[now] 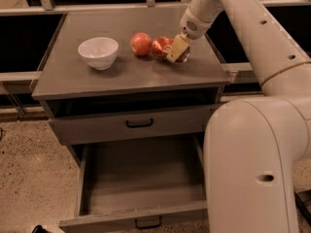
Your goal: Pick coke can from middle drawer and place on counter
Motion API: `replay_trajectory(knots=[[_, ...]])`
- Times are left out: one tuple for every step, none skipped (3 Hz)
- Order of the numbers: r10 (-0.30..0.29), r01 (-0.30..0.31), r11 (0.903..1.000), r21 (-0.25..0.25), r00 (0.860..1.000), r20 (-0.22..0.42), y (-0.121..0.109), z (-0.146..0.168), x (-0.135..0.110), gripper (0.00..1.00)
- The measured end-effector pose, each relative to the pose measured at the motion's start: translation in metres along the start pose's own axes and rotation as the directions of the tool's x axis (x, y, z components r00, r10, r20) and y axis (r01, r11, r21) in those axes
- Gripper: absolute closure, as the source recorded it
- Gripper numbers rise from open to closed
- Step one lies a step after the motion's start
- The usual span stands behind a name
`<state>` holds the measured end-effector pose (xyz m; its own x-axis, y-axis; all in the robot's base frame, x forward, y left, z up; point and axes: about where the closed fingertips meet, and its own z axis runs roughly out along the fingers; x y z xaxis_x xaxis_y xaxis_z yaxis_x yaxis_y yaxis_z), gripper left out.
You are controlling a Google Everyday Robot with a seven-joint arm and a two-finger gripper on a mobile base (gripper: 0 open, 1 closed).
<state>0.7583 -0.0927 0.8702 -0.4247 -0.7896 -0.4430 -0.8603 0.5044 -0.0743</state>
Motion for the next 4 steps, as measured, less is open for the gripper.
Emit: replay_trajectory(knots=[[0.0,0.0,1.0,0.0,1.0,0.0,0.0,0.0,0.0,0.27],[0.0,0.0,1.0,0.0,1.0,0.0,0.0,0.0,0.0,0.04],[0.0,0.0,1.0,0.0,1.0,0.0,0.0,0.0,0.0,0.0],[-0.068,0.067,0.9974,0.024,0.997,0.028,-0.001,-0.014,-0.004,0.0]])
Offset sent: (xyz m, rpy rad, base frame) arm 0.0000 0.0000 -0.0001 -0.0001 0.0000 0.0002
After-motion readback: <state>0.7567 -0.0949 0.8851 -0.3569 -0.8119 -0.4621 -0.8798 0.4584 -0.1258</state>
